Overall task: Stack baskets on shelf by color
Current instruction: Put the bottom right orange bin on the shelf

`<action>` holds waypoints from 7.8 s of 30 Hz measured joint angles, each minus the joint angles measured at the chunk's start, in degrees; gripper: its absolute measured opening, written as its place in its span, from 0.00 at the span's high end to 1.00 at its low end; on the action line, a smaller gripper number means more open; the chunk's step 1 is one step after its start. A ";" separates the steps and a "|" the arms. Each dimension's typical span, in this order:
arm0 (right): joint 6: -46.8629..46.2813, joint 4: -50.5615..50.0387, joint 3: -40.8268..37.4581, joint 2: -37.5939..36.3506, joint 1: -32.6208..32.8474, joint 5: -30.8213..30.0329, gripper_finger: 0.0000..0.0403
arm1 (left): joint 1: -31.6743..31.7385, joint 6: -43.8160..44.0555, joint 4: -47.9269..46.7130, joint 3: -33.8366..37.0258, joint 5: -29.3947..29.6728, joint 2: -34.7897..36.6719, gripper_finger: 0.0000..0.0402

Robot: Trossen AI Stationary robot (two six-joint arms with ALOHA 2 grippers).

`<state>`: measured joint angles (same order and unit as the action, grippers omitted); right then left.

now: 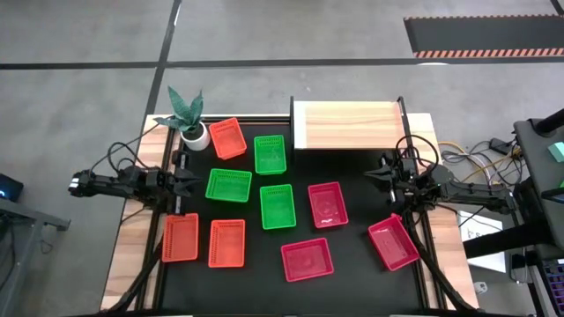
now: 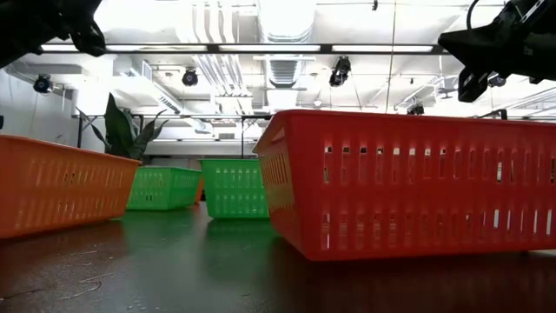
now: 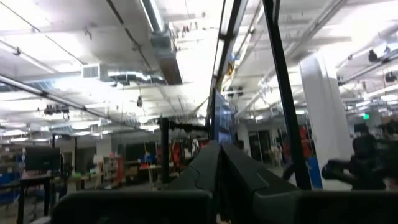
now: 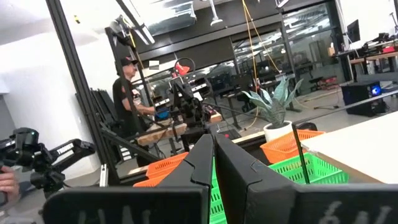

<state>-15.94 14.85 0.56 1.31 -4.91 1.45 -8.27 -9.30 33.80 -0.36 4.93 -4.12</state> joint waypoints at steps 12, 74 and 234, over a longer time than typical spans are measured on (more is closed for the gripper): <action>7.04 4.14 0.02 0.03 0.00 -0.35 0.98 | -0.02 5.97 5.63 -1.50 -0.02 -4.90 1.00; 27.80 21.44 0.00 -0.01 0.00 4.62 0.98 | -36.70 59.47 -113.75 -96.59 1.62 -106.01 0.82; 9.71 1.06 22.56 32.34 -0.02 -15.74 0.98 | 1.07 -14.52 -11.67 -53.01 7.12 -72.06 0.82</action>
<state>-6.24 15.91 23.13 33.65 -4.93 -14.28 -7.21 -23.82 22.13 -53.37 12.05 -76.18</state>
